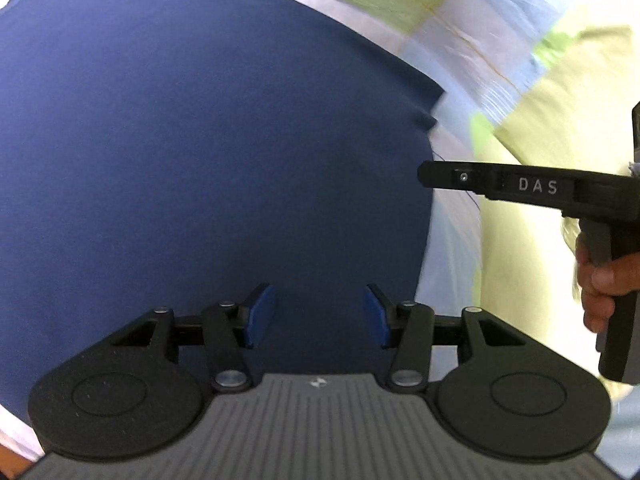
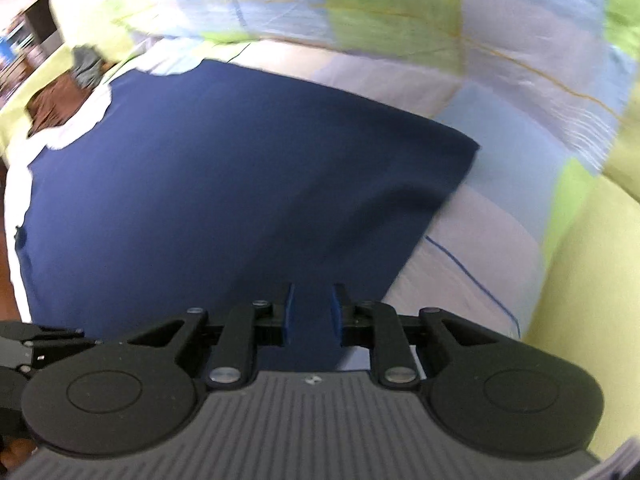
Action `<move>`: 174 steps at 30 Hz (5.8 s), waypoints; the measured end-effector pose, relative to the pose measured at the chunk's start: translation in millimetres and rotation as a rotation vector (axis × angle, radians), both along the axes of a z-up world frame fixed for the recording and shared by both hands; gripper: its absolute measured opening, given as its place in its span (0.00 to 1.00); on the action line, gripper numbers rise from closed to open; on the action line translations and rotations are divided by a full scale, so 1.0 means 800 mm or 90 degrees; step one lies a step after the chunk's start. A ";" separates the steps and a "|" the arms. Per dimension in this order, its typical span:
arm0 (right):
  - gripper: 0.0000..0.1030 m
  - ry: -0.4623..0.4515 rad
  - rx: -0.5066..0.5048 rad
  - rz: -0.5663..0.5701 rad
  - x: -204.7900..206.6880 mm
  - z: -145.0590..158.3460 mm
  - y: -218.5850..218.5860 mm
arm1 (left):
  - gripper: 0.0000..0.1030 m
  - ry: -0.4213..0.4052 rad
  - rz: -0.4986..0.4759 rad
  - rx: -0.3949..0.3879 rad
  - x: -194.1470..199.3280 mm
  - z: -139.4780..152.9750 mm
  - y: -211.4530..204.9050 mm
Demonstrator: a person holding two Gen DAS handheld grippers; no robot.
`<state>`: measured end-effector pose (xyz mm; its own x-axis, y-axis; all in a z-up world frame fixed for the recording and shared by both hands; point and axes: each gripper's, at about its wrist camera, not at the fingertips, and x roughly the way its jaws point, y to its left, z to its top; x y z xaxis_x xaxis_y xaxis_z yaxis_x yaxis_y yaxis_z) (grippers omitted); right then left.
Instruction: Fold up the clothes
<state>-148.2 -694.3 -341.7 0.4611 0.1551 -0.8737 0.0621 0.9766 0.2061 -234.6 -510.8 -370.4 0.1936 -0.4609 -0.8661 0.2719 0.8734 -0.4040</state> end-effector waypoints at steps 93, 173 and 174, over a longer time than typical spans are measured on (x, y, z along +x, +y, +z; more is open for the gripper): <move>0.63 -0.198 0.080 0.370 0.052 0.209 -0.116 | 0.81 -0.008 0.576 0.285 -0.040 0.249 -0.071; 0.31 0.045 0.085 0.450 0.449 -0.031 0.334 | 0.05 -0.059 0.528 -0.066 0.357 -0.017 0.560; 0.22 0.030 0.074 0.472 0.474 -0.031 0.334 | 0.06 -0.055 0.533 -0.063 0.358 -0.017 0.560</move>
<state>231.1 -426.9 -366.3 0.1622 0.5022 -0.8494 -0.5917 0.7384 0.3236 52.0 -62.9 -384.1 0.5683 -0.2089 -0.7958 -0.4162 0.7614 -0.4971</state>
